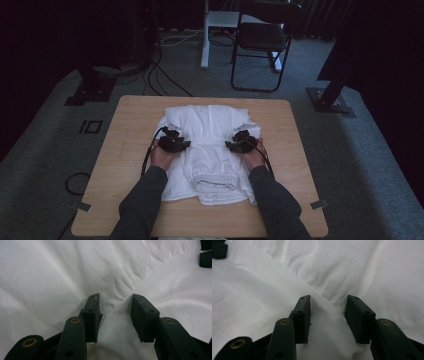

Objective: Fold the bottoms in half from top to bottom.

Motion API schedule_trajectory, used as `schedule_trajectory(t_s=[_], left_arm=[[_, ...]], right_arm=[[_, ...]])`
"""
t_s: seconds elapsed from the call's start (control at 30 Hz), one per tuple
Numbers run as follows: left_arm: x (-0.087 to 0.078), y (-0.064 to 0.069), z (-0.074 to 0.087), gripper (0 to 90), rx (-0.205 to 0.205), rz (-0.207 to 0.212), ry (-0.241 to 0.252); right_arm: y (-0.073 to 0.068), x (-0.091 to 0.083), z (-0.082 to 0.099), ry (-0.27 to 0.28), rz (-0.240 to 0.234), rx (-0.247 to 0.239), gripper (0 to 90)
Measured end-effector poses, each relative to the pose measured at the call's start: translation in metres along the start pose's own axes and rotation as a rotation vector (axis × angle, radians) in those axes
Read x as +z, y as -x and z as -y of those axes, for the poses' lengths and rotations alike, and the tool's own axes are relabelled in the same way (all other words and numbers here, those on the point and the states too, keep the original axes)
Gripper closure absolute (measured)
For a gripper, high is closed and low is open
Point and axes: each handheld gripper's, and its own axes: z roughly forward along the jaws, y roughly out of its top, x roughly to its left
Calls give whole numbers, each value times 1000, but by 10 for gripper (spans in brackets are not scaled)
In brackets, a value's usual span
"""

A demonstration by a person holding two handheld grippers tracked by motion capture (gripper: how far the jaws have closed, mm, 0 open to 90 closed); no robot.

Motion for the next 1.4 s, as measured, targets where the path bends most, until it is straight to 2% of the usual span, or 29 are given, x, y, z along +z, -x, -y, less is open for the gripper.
schedule_trajectory(t_s=[0.07, 0.2, 0.27, 0.5, 0.6, 0.63, 0.7, 0.73, 0.8, 0.83, 0.87, 0.9, 0.97, 1.0, 1.07, 1.17, 1.23, 1.27, 1.33, 1.37, 1.4], left_arm=[[-5, 1, 6, 597, -1, 16, 2], [-15, 12, 18, 600, 21, 20, -3], [-20, 20, 25, 601, 16, 19, -3], [-42, 48, 50, 601, 48, 16, -32], [-53, 54, 52, 633, 82, 31, -41], [-58, 53, 48, 633, 95, 16, -25], [-66, 45, 35, 590, 96, -40, 29], [-69, 38, 28, 559, 80, -67, 55], [-69, 17, 11, 495, 36, -123, 75], [-69, 17, 11, 471, 36, -123, 75], [-59, -14, -6, 422, -53, -188, 74], [-53, -25, -11, 383, -75, -196, 79], [-41, -43, -16, 345, -88, -234, 82], [-41, -43, -16, 309, -88, -234, 82], [-25, -59, -17, 292, -141, -257, 59], [-12, -68, -13, 265, -201, -266, 36], [-5, -69, -8, 263, -220, -246, 6], [-4, -66, -7, 252, -195, -256, 8], [-4, -64, -8, 272, -179, -255, -5], [-5, -62, -8, 319, -176, -246, -13], [-6, -60, -8, 402, -161, -228, -19]], right_arm=[[-1, -3, 5, 9, -18, 20, 548], [-7, -13, 14, -3, -41, 5, 549], [-12, -17, 19, 4, -41, 3, 549], [-32, -39, 41, -2, -57, -26, 549], [-39, -46, 51, 9, -67, -43, 549], [-40, -48, 53, 13, -71, -43, 549], [-40, -50, 56, 24, -77, -41, 549], [-39, -50, 57, 27, -81, -32, 550], [-39, -50, 56, 28, -86, -21, 550], [-39, -50, 56, 28, -86, -21, 550], [-40, -50, 57, 31, -79, -22, 550], [-40, -50, 57, 32, -77, -23, 550], [-41, -51, 58, 32, -74, -30, 550], [-41, -51, 58, 32, -74, -30, 550], [-42, -51, 59, 36, -69, -37, 551], [-40, -51, 59, 37, -79, -39, 553], [-40, -51, 59, 36, -84, -35, 553], [-40, -51, 59, 35, -83, -36, 554], [-41, -52, 59, 29, -80, -41, 555], [-42, -53, 60, 25, -79, -46, 556], [-42, -54, 60, 22, -81, -47, 557]])
